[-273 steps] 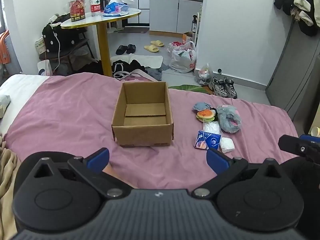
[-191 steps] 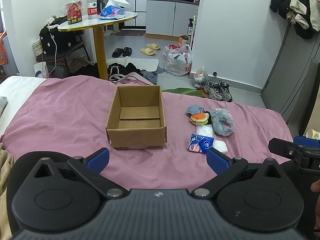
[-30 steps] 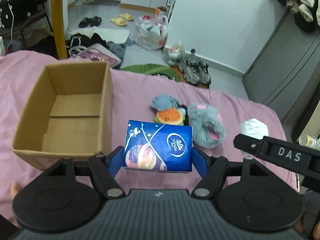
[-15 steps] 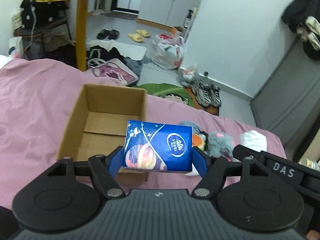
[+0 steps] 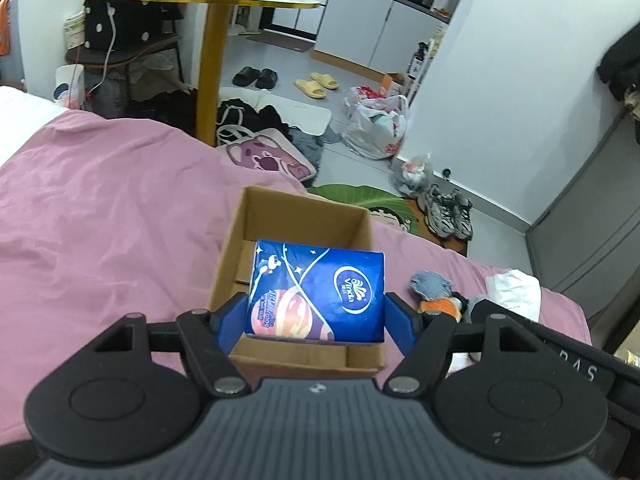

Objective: Organize soft objects
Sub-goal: 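Carry the tissue pack and white bundle with both tools over the cardboard box, then lower both items into the box and open both grippers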

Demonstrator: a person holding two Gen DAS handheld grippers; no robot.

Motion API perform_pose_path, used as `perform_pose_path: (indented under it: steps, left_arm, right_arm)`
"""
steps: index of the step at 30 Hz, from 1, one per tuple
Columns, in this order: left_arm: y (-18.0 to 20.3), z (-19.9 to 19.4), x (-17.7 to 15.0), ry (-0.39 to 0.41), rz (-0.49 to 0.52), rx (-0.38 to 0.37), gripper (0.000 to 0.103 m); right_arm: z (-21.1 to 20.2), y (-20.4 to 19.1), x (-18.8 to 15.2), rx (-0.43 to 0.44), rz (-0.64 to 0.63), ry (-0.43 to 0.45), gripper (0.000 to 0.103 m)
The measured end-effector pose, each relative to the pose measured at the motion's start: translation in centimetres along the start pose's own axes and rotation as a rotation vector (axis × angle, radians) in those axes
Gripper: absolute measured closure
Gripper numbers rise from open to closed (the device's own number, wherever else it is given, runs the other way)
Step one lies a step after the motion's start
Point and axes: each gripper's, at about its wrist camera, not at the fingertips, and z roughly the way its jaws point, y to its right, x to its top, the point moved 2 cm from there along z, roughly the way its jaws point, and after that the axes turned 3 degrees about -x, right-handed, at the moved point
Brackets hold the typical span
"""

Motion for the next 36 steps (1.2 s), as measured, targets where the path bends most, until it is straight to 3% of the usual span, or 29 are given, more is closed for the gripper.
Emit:
perform_pose_path:
  steps: [12, 25, 36]
  left_arm:
    - [-5.2, 0.7, 2.2, 0.025, -0.086, 0.020, 0.032]
    - [-7.6, 4.4, 4.5, 0.018, -0.127, -0.034, 0.032]
    - [-7.9, 9.6, 4.9, -0.061, -0.118, -0.078, 0.032]
  right_arm:
    - [2.4, -3.6, 0.5, 0.065, -0.110, 0.020, 0.059]
    - [5.4, -4.1, 1.4, 0.066, -0.088, 0.007, 0.059]
    - [9.3, -2.4, 1.2, 0.039, -0.029, -0.045, 0.059]
